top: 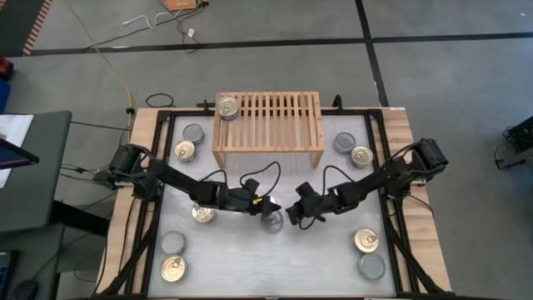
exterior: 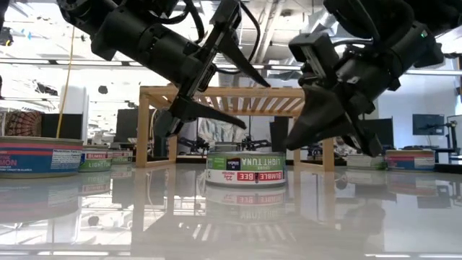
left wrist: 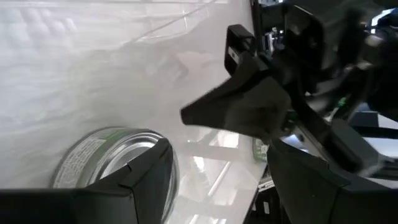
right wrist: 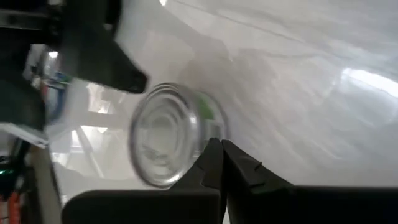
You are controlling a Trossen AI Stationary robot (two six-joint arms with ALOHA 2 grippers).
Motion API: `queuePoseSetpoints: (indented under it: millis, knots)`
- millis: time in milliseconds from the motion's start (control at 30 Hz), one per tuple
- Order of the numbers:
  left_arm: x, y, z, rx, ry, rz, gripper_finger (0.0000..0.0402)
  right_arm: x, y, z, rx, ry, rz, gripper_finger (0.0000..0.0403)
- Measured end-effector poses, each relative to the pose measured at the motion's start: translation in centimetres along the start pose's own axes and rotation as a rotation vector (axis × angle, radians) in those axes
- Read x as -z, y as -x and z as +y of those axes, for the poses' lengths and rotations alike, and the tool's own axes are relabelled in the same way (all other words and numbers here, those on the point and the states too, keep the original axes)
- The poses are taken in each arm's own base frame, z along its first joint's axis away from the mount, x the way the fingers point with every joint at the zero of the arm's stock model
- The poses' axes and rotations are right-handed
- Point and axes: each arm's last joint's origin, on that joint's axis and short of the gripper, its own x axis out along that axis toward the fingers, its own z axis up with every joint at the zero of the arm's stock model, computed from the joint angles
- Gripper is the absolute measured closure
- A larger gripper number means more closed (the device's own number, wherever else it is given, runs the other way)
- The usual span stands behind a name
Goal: Stack canned seafood by type on shelf
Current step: Put the green tuna can on the shelf
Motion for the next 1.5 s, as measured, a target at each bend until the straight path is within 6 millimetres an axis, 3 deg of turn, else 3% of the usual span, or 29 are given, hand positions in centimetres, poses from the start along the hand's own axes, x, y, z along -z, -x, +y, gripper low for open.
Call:
queuePoseSetpoints:
  millis: [600, 900, 1067, 1267, 1500]
  knots:
    - [1.1, 0.4, 0.7, -0.092, -0.094, 0.114, 0.0152, 0.2, 0.1, -0.2, 0.023, 0.006, 0.011, 0.0371]
    - [1.8, 0.7, 1.3, -0.144, -0.171, 0.211, 0.0152, 1.6, 0.6, 0.3, 0.032, -0.092, -0.062, 0.0389]
    - [1.3, 1.2, 0.9, -0.136, -0.24, 0.273, 0.0152, 1.9, 1.2, 2.3, 0.088, -0.092, -0.094, 0.0387]
    - [0.3, 3.8, -0.3, -0.187, -0.381, 0.286, 0.0152, 1.1, 2.4, 5.1, 0.222, -0.067, -0.127, 0.0386]
    - [-0.6, 6.3, -0.8, -0.275, -0.513, 0.264, 0.0152, 0.4, 3.2, 7.5, 0.201, -0.073, -0.144, 0.0386]
